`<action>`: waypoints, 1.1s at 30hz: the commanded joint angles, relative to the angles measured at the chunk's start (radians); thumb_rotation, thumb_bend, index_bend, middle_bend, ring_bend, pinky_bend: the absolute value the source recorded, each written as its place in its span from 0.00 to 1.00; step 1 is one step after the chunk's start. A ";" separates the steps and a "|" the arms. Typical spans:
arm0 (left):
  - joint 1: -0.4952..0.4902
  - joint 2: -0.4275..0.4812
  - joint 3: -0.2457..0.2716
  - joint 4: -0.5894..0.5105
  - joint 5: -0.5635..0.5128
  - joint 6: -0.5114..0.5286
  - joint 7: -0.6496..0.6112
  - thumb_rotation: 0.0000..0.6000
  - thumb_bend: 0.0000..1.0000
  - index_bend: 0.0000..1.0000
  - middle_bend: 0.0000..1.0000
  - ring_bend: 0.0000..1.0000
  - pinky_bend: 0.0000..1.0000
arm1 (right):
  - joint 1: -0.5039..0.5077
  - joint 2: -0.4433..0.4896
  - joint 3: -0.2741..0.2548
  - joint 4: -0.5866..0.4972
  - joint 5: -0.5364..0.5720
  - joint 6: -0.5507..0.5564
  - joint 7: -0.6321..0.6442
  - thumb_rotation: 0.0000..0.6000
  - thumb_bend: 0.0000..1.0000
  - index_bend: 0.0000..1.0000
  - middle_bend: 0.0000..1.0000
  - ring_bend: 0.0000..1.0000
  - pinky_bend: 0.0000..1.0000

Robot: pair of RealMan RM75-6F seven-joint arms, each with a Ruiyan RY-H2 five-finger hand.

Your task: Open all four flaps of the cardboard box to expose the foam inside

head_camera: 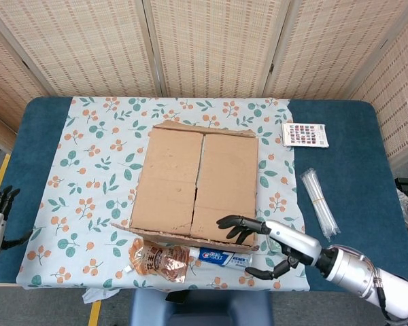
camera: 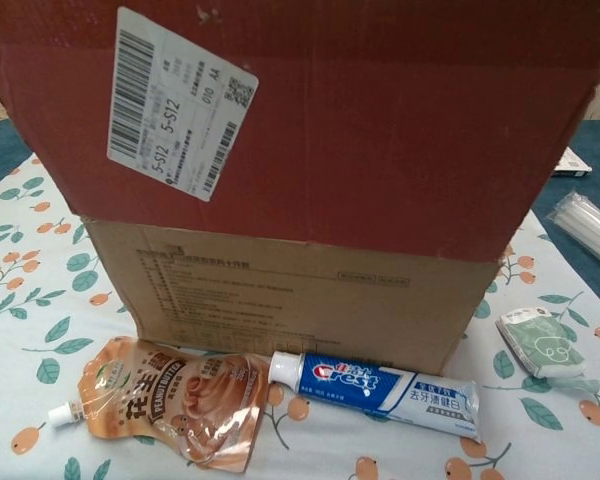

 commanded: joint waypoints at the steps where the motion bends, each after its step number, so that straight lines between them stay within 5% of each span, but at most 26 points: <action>1: 0.002 0.001 0.000 -0.002 0.002 0.004 -0.001 1.00 0.29 0.00 0.05 0.04 0.00 | -0.019 0.015 -0.027 -0.022 -0.018 -0.010 -0.022 1.00 0.41 0.13 0.11 0.20 0.29; 11: 0.004 0.003 0.003 -0.008 0.011 0.017 0.001 1.00 0.29 0.00 0.05 0.04 0.00 | -0.113 0.050 -0.040 -0.054 -0.030 -0.040 -0.119 1.00 0.41 0.08 0.07 0.17 0.25; 16: 0.002 0.002 0.004 -0.010 0.012 0.014 0.003 1.00 0.29 0.00 0.05 0.04 0.00 | -0.092 0.008 -0.040 -0.074 -0.098 0.134 -0.198 1.00 0.41 0.09 0.07 0.17 0.17; 19: 0.001 0.002 0.005 -0.007 0.012 0.010 -0.001 1.00 0.29 0.00 0.05 0.04 0.00 | -0.030 -0.038 -0.073 -0.090 -0.224 0.308 -0.282 1.00 0.41 0.19 0.07 0.16 0.12; 24: 0.000 0.005 0.005 -0.004 0.012 0.006 -0.015 1.00 0.29 0.00 0.05 0.04 0.00 | 0.151 -0.091 -0.195 -0.047 -0.459 0.575 -0.386 0.99 0.41 0.39 0.07 0.12 0.02; 33: 0.002 0.015 0.007 0.006 0.023 0.007 -0.068 1.00 0.29 0.00 0.05 0.04 0.00 | 0.559 -0.062 -0.463 0.154 -0.628 0.853 -0.409 0.59 0.46 0.51 0.08 0.08 0.00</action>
